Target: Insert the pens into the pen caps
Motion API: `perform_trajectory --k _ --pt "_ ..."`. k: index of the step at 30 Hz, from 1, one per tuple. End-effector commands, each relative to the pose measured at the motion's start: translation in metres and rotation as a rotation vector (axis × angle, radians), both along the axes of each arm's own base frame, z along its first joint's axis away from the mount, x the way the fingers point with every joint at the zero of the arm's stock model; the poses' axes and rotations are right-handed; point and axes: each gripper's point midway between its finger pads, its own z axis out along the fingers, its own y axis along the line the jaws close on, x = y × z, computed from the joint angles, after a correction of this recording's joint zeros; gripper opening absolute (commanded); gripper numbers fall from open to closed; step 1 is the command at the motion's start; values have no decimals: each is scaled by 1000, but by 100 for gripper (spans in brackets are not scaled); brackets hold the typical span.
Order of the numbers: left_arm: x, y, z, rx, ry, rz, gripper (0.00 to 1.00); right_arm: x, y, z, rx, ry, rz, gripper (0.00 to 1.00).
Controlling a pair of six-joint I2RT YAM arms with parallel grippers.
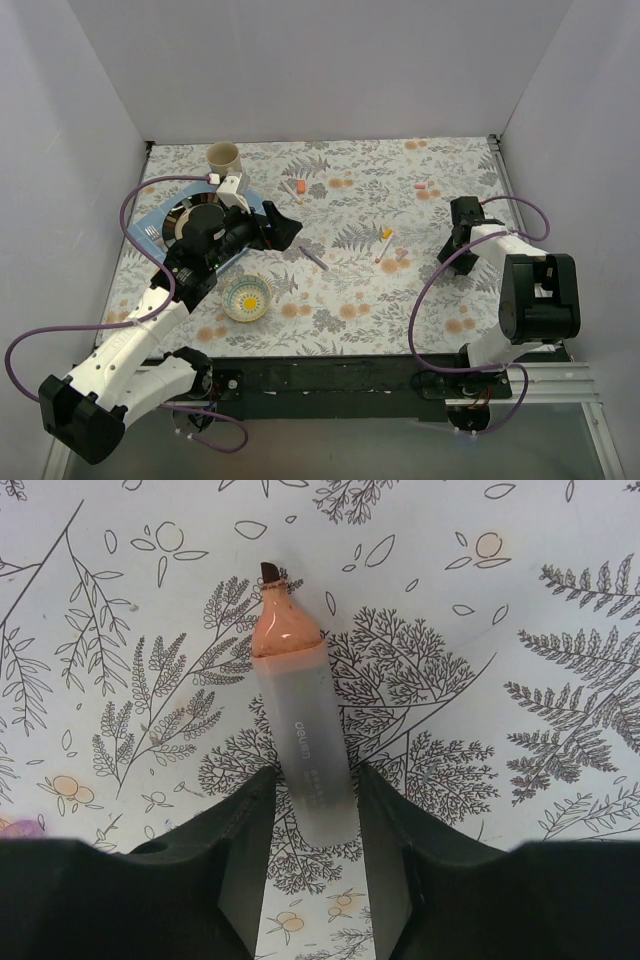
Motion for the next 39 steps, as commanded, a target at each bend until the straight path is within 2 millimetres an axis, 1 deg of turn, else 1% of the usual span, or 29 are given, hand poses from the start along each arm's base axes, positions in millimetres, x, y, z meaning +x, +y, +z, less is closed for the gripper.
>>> perform_trajectory --k 1,5,7,10,11,12,14,15,16,17,19,20,21,22,23,24,25,26,27,28,29,30,31,32,33,34,36,37,39 --pt "0 -1 12 -9 -36 -7 98 5 -7 -2 -27 -5 -7 46" --pt "-1 -3 12 -8 -36 -15 98 1 -9 -6 -44 4 26 38" --pt "-1 -3 12 -9 -35 -18 98 -5 -6 -13 -26 13 48 32" --pt "-1 -2 10 -5 -40 -18 98 -6 3 -13 11 -24 95 25" --pt "-1 -2 11 -1 -47 -16 98 -14 4 -18 21 -13 115 21" --pt "-1 -2 9 2 -48 -16 98 -13 5 -17 22 -32 125 19" --pt "-3 -4 7 9 -48 -31 97 -15 9 -12 34 -67 161 14" --pt "-3 -6 8 6 -50 -40 94 -15 10 -9 31 -83 186 8" --pt "-2 -7 7 7 -45 -47 91 -14 13 -5 32 -101 204 6" --pt "1 -9 5 1 -33 -40 88 -12 21 7 39 -148 242 5" --pt "16 -10 1 -25 58 32 85 -13 29 17 32 -181 298 1" --pt "19 -12 -3 -27 102 44 82 -12 37 30 32 -229 328 1" --pt "17 -18 -11 -48 183 36 81 -15 42 33 37 -246 344 1" --pt "19 -26 -21 -54 236 14 79 -14 49 47 43 -303 376 1" --pt "18 -32 -25 -75 273 -6 79 -16 65 52 75 -327 434 1" --pt "15 -42 -25 -104 293 -55 78 -18 74 58 92 -353 465 1" --pt "15 -51 -32 -137 340 -74 78 -20 82 69 108 -397 490 1" --pt "15 -55 -36 -153 357 -88 78 -24 98 76 139 -424 545 1" --pt "18 -61 -32 -179 346 -106 78 -26 108 83 162 -453 577 1" --pt "18 -68 -39 -197 385 -128 77 -29 116 93 184 -501 606 1" --pt "19 -74 -38 -212 390 -148 77 -34 133 102 232 -539 659 1" --pt "21 -81 -29 -246 357 -181 77 -37 141 108 256 -567 685 1" --pt "19 -90 -33 -258 373 -224 76 -41 150 118 289 -609 714 1" --pt "17 -97 -30 -290 385 -252 76 -49 162 120 338 -614 751 1" --pt "18 -105 -19 -320 344 -293 76 -50 168 125 359 -641 769 1" --pt "15 -116 -26 -319 363 -326 75 -53 174 129 380 -654 788 1" --pt "15 -130 -27 -318 352 -360 74 -61 186 131 428 -654 822 1" --pt "14 -142 -33 -303 365 -376 73 -63 189 132 441 -660 830 1" --pt "19 -152 -40 -286 362 -361 71 -68 195 133 468 -665 846 1"
